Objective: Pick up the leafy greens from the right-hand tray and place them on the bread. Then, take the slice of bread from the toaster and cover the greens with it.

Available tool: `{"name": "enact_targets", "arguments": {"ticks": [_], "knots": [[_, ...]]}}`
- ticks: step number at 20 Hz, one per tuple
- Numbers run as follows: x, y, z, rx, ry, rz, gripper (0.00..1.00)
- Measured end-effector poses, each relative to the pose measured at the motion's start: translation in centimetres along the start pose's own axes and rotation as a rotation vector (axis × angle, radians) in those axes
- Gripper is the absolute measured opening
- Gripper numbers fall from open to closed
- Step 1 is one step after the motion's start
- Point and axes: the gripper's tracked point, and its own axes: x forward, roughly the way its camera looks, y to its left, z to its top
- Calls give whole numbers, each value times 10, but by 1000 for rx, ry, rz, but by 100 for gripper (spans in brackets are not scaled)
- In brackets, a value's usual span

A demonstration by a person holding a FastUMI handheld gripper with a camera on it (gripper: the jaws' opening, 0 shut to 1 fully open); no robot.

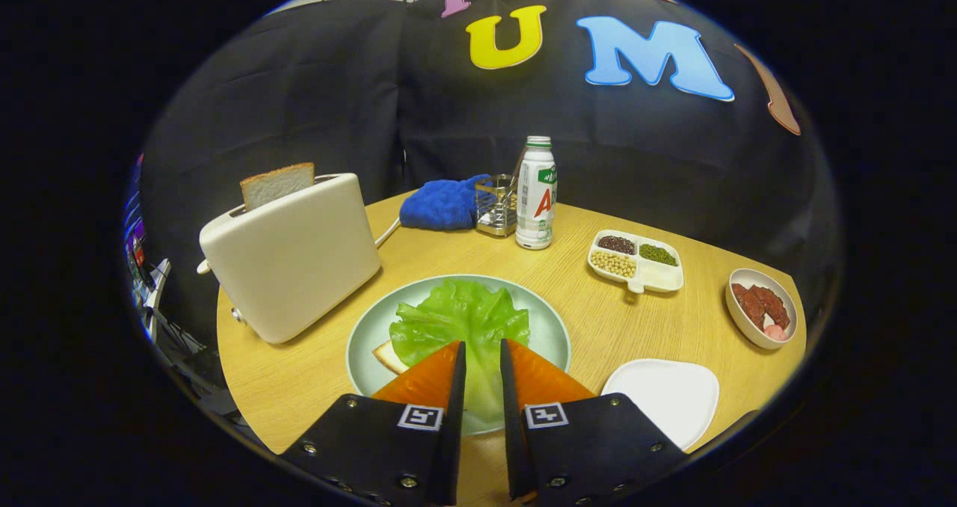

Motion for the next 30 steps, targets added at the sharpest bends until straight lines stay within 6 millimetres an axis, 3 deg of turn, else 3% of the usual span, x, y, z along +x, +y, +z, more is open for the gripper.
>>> {"name": "enact_targets", "arguments": {"ticks": [3, 4, 5, 9, 14, 21, 25, 30], "knots": [[-24, 10, 22, 29, -97, -7, 26], [-29, 16, 29, 27, -131, -8, 43], [-39, 23, 35, 17, -161, -6, 46], [-62, 58, 56, -21, -268, -16, 47], [-74, 108, 75, -22, -354, -6, 47], [-57, 173, 106, 32, -416, 13, 47], [-29, 219, 112, 11, -411, 51, 47], [3, 250, 118, 8, -388, 16, 47]]}}
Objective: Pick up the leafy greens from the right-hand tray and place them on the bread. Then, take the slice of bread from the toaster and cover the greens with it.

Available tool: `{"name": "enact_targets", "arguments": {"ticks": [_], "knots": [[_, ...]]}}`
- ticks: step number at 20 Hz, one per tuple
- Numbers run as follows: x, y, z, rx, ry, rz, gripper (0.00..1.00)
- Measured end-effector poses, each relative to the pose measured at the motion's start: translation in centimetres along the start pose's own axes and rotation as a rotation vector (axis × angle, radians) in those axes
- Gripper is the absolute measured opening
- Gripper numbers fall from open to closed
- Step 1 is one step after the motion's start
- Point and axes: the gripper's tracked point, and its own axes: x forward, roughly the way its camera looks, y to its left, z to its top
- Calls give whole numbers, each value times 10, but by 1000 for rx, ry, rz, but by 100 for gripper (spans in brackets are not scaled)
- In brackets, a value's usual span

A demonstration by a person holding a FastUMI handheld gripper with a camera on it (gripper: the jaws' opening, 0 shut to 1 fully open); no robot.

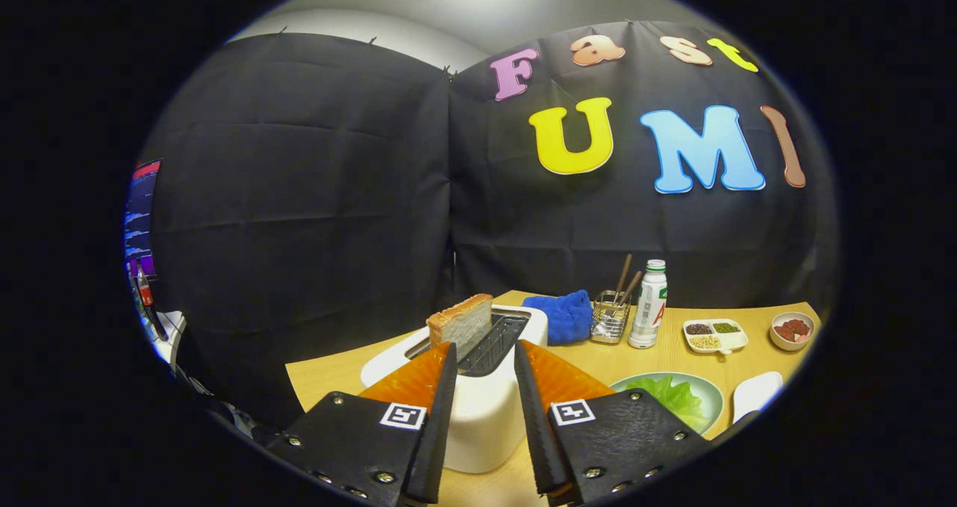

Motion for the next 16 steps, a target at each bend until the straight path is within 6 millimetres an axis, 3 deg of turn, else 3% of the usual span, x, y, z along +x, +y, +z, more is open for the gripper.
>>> {"name": "enact_targets", "arguments": {"ticks": [6, 9, 12, 14, 15, 16], "knots": [[37, 30, -6, -46, 41, -56, 46], [56, 30, -10, -62, 54, -100, 46], [63, 30, -16, -48, 72, -121, 45], [69, 37, -15, -59, 57, -104, 17], [63, 30, -12, -73, 53, -119, 17], [66, 32, -13, -77, 55, -116, 8]]}}
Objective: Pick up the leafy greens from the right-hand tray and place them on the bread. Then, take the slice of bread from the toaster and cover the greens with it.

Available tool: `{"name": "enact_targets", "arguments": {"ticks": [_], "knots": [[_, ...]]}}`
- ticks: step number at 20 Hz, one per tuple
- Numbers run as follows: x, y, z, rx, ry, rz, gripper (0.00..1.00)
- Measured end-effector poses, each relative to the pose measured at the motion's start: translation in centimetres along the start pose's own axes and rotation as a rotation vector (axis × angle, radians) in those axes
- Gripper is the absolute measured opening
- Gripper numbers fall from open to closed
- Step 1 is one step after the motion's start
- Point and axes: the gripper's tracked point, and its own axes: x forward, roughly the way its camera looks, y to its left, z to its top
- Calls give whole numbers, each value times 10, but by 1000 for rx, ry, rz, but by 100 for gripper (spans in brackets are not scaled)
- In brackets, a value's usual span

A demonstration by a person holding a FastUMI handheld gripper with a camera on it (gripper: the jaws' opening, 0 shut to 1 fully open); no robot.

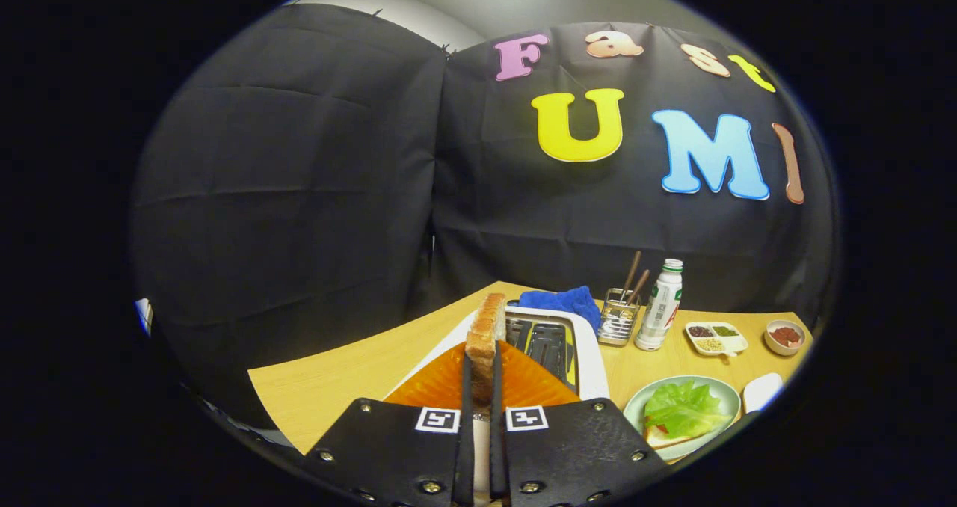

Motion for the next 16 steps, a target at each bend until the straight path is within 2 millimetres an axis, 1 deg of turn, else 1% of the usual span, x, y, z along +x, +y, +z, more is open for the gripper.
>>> {"name": "enact_targets", "arguments": {"ticks": [1, 2, 6, 12, 15, 16], "knots": [[4, 4, -2, 4, 6, 17, 8], [3, 3, 1, 15, -3, 17, 8], [-1, -3, 24, 18, -44, 34, 8], [-6, -4, 40, 24, -60, 52, 8], [-11, -7, 57, 12, -89, 58, 8], [-16, -9, 64, 11, -101, 61, 8]]}}
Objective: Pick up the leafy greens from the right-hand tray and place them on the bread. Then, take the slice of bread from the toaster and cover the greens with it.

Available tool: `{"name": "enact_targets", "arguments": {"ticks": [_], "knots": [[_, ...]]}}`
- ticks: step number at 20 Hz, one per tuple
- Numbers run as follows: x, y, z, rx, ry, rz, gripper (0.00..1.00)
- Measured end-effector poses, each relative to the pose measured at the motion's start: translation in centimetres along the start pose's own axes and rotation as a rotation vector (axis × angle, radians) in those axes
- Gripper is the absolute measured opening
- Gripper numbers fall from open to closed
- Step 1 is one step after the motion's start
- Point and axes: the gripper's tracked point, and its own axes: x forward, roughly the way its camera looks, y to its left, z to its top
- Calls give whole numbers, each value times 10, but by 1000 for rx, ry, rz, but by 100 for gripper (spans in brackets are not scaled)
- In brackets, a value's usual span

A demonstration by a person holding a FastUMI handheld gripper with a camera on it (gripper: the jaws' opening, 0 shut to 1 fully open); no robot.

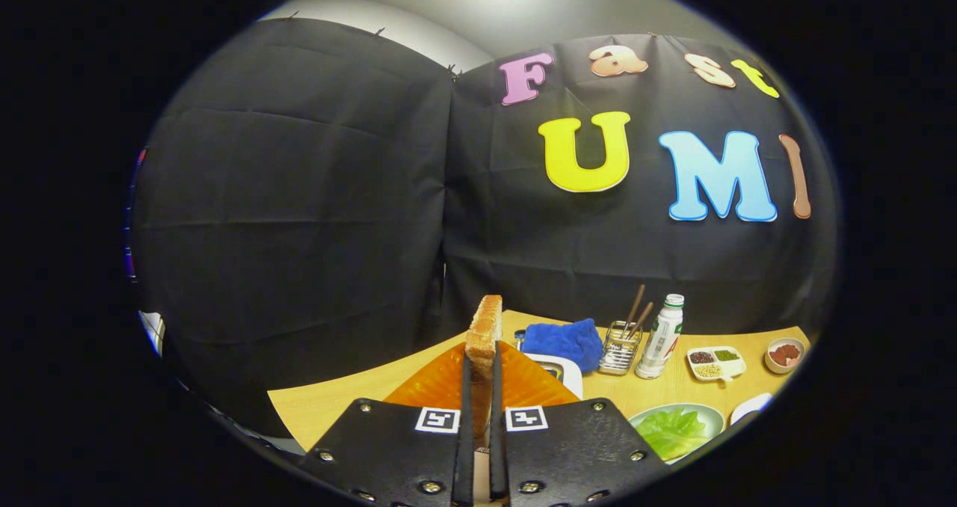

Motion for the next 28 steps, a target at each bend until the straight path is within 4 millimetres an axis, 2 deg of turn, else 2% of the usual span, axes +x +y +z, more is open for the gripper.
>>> {"name": "enact_targets", "arguments": {"ticks": [4, 8, 13, 17, 22, 25, 28], "knots": [[-17, -10, 25, 27, -45, 27, 8], [-49, -46, 40, -30, -77, -16, 8], [-81, -93, 29, -59, -70, -81, 8], [-98, -133, 14, -42, -41, -135, 8], [-121, -193, -9, -5, -8, -227, 8], [-141, -225, -22, 3, 3, -264, 8], [-161, -265, -37, 12, 21, -334, 8]]}}
